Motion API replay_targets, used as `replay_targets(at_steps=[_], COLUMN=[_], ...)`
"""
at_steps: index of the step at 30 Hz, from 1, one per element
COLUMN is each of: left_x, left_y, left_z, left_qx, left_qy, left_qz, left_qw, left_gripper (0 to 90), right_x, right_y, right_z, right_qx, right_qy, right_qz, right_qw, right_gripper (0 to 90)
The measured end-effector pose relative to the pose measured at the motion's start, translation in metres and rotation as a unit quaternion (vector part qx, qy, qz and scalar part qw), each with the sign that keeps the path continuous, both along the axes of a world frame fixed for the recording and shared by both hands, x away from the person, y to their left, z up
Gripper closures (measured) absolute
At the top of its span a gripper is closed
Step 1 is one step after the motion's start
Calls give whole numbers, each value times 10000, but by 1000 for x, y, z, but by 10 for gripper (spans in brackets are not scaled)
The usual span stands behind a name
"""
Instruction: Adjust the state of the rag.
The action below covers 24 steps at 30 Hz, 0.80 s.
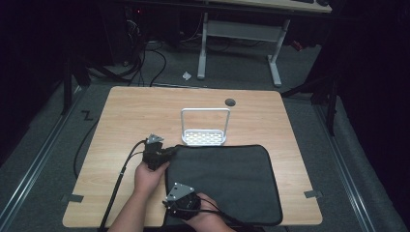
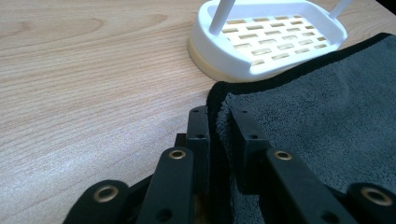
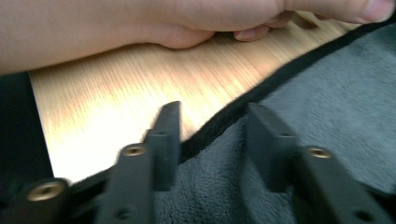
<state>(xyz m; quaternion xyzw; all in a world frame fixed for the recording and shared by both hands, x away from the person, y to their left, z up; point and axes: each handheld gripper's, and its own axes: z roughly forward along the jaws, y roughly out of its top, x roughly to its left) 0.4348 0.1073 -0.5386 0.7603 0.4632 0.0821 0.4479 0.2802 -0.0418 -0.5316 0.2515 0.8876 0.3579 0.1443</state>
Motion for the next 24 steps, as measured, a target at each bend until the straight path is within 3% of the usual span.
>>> replay_targets(at_steps=[6,13,18,24], left_x=[0,0,-3,-2], left_y=[0,1,4,7], left_z=[0,0,1,1], left_qx=[-9,-63,-202,-342], left_qy=[3,-21,-156,-76], left_qz=[0,-9,14,101], left_qw=[10000,10000,9997,9993], left_gripper=[787,787,796,800], right_x=[1,-2,-7,-10], right_y=[-5,-11,-15,-17], right_z=[0,11,20,29], right_qx=[-49,115,284,450], right_qy=[-107,-379,-628,-786], right_qz=[-63,-31,-45,-24], right_qw=[9999,9992,9976,9959], right_gripper=[808,821,822,821])
